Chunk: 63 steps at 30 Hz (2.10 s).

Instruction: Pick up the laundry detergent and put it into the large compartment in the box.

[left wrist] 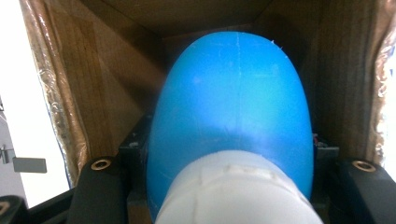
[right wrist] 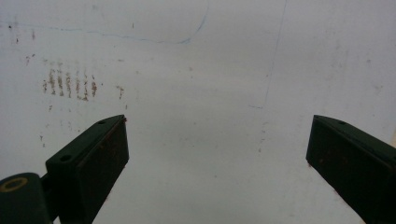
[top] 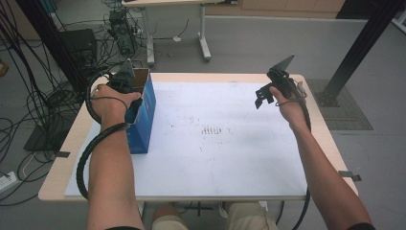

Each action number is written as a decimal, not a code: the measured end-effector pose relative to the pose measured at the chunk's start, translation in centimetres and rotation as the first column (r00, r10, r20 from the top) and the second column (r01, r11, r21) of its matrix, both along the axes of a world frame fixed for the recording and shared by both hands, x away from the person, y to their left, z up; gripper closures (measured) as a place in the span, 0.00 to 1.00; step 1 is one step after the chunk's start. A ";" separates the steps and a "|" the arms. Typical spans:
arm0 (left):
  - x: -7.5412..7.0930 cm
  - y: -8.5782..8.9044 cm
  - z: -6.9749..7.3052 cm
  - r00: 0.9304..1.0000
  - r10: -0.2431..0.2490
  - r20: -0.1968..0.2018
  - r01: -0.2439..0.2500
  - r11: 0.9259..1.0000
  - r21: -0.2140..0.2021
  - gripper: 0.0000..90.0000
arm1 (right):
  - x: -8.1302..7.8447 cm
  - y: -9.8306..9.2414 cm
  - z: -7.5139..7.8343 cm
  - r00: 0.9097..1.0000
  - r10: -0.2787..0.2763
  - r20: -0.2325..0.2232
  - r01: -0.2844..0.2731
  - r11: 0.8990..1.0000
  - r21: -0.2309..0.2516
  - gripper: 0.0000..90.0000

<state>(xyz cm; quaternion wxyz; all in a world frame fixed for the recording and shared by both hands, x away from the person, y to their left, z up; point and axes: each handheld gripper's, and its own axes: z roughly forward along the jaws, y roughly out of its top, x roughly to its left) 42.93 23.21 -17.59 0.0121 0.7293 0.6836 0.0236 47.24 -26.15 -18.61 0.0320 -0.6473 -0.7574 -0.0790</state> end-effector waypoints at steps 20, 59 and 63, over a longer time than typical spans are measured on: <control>-0.1 -0.2 0.0 1.000 0.005 0.004 -0.005 1.000 0.005 0.41 | -0.1 -0.1 0.1 1.000 -0.002 0.002 0.002 1.000 0.002 0.06; -0.2 -0.2 0.0 1.000 0.006 0.008 -0.006 1.000 0.005 0.41 | -0.3 -0.2 0.3 1.000 -0.009 0.007 0.009 1.000 -0.002 0.06; -0.2 -0.3 0.0 1.000 0.004 0.008 -0.004 1.000 0.007 0.41 | -0.3 -0.2 0.3 1.000 -0.010 0.006 0.010 1.000 -0.002 0.06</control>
